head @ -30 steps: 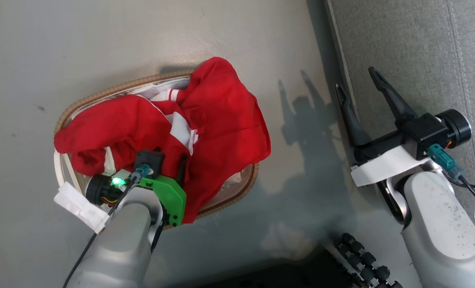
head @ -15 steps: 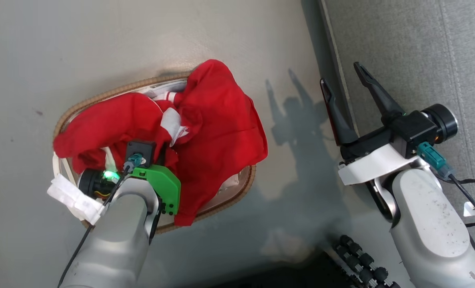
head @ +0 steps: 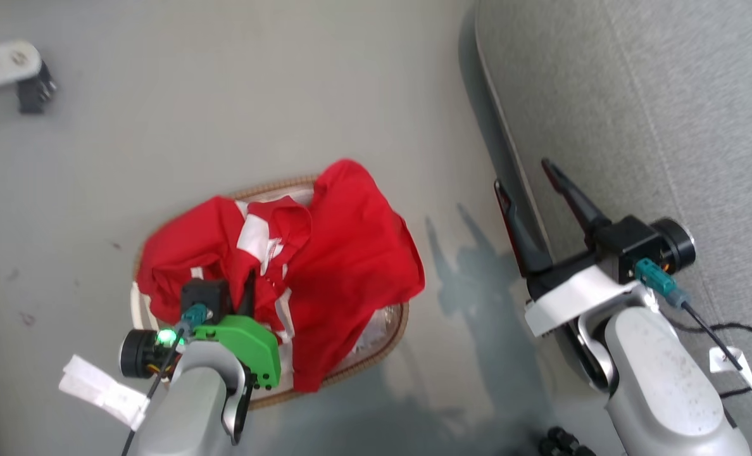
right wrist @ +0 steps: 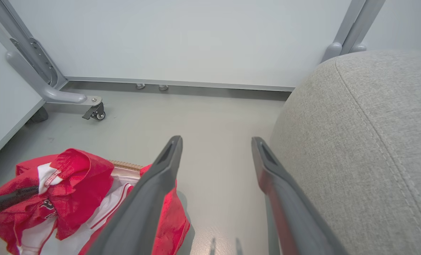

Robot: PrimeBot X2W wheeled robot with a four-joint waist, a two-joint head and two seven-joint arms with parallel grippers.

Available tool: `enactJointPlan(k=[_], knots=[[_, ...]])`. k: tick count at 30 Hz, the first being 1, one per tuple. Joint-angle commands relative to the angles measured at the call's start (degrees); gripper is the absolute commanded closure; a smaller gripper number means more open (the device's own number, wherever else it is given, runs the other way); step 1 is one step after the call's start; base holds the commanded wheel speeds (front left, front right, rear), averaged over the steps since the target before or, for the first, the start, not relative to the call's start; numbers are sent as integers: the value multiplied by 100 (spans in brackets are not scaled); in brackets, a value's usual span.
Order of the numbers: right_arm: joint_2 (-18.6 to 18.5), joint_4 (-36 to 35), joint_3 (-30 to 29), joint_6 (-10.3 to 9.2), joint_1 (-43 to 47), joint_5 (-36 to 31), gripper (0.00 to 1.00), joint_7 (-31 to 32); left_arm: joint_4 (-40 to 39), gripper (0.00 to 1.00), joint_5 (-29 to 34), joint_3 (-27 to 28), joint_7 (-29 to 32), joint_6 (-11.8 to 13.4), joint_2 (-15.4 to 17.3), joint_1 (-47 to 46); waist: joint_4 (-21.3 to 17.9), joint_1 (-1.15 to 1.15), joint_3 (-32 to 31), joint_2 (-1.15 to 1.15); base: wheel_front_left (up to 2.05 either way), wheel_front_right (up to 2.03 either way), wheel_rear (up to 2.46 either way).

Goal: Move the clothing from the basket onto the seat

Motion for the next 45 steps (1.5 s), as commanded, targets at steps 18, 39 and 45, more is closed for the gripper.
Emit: enactJointPlan(k=[18,39,45], knots=[[-19,453,-144,-6,1331,84,0,-27,-2182,100,268,678,0,-260,-93,1287,686,0,-2718,0,0,0,0],[7,688,240,-6,1928,112,0,-27,-3546,100,136,207,1,-405,-91,728,1034,0,-3305,0,0,0,0],[-116,738,971,-7,1418,155,0,-27,-3572,100,9,-180,1,-335,-89,634,1261,0,-3307,0,0,0,0]])
